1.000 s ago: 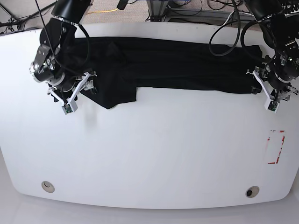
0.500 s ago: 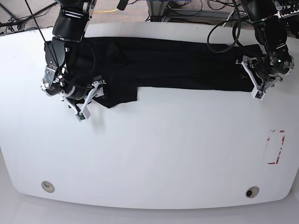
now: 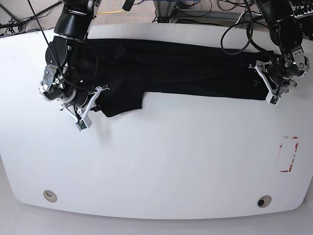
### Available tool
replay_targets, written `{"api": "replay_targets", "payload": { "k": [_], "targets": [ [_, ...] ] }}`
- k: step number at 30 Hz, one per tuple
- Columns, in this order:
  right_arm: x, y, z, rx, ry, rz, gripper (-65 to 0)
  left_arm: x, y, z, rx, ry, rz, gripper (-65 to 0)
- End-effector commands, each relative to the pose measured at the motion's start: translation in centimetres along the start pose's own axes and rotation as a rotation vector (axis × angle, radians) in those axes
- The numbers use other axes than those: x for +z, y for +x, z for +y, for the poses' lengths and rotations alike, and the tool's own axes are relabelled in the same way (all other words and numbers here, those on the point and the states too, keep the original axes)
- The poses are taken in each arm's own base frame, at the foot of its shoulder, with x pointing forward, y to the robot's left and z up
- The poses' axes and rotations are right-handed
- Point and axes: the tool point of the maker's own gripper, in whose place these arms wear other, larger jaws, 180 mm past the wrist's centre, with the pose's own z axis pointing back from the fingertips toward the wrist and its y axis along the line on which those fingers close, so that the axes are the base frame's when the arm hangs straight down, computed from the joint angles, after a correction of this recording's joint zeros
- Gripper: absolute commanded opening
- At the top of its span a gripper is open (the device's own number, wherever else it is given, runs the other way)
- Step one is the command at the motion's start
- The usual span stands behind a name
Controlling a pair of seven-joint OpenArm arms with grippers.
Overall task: Fold the T-shirt properly
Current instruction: 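Lift the hem with both grippers and fold it over onto the collar edge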
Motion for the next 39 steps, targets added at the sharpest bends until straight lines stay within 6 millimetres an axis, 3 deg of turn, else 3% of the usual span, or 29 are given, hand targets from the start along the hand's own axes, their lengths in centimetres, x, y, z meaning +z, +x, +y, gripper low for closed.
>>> {"api": "replay_targets", "payload": {
  "k": [1, 5, 9, 21, 31, 36, 38, 39],
  "targets": [
    [2.6, 2.0, -0.2, 0.074, -0.058, -0.046, -65.0, -0.2, -2.0, 0.2, -0.025, 0.032, 0.098, -27.9],
    [4.6, 1.4, 1.1, 0.124, -0.08, -0.04, -65.0, -0.2, -2.2, 0.1, -0.026, 0.032, 0.105, -27.9],
    [6.2, -0.5, 2.6, 0.092, -0.034, -0.058, -65.0, -0.2, -2.2, 0.1, -0.026, 0.032, 0.106, -27.9],
    [8.4, -6.6, 3.1, -0.088, 0.031, -0.037, -65.0, -0.1, -2.4, 0.3, -0.028, 0.035, 0.111, -27.9],
    [10.1, -10.0, 1.3, -0.163, -0.041, 0.016, -65.0, -0.1, -2.4, 0.3, -0.029, 0.036, 0.111, -27.9],
    [11.3, -11.6, -0.5, -0.188, -0.12, 0.051, -63.9, -0.1, -2.4, 0.3, -0.029, 0.036, 0.111, -27.9],
    [11.9, -12.4, -1.6, -0.191, -0.175, 0.085, -59.6, -0.1, -2.3, 0.4, -0.029, 0.037, 0.11, -27.9],
    [12.2, -12.8, -2.1, -0.194, -0.199, 0.098, -54.5, -0.1, -2.3, 0.4, -0.029, 0.037, 0.11, -27.9]
  ]
}}
